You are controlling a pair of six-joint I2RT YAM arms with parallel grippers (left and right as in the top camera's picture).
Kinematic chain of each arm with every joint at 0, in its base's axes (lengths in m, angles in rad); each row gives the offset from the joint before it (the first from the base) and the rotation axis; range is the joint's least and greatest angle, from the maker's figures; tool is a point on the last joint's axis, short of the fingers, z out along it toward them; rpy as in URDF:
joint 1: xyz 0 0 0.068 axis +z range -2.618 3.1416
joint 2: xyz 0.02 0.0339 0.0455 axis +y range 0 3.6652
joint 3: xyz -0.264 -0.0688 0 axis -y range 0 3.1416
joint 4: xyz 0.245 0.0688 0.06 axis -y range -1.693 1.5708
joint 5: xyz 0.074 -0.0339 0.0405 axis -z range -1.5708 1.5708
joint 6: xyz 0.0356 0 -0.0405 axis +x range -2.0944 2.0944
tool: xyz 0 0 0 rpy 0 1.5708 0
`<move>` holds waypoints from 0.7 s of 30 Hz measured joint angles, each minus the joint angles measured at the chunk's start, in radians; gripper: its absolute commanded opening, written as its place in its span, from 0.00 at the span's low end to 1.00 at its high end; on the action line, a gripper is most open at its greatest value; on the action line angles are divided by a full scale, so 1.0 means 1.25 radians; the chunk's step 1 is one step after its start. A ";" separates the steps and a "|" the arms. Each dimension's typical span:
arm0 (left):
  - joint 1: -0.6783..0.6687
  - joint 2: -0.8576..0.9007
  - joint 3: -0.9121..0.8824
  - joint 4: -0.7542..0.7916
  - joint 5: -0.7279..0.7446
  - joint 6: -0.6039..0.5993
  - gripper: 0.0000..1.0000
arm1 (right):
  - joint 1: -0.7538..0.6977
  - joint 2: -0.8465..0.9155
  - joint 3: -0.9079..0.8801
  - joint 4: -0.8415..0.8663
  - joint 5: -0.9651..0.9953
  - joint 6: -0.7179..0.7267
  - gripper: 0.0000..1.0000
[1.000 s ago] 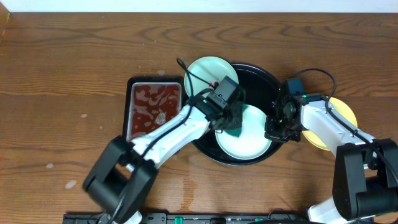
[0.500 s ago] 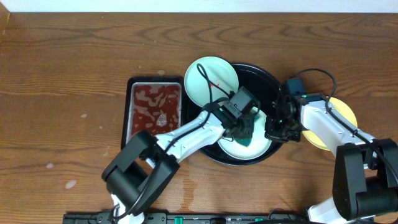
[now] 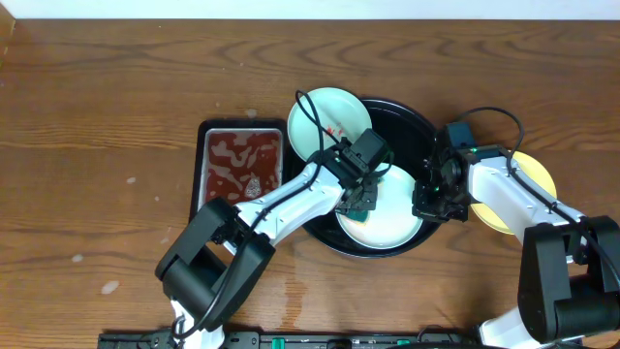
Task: Clean dirty plates on tray and stack at the side
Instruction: 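Scrub the right pale green plate with the sponge while right gripper holds it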
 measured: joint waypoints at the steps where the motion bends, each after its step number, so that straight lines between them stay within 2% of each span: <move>1: 0.001 -0.005 0.000 -0.002 0.001 0.007 0.07 | 0.000 0.000 0.000 0.000 0.000 0.000 0.01; 11: -0.021 -0.126 -0.005 0.018 0.002 -0.002 0.07 | 0.000 0.000 0.000 0.000 0.001 0.000 0.01; 21: -0.079 -0.049 -0.005 0.070 0.002 -0.015 0.08 | 0.000 0.000 0.000 0.000 0.004 0.000 0.01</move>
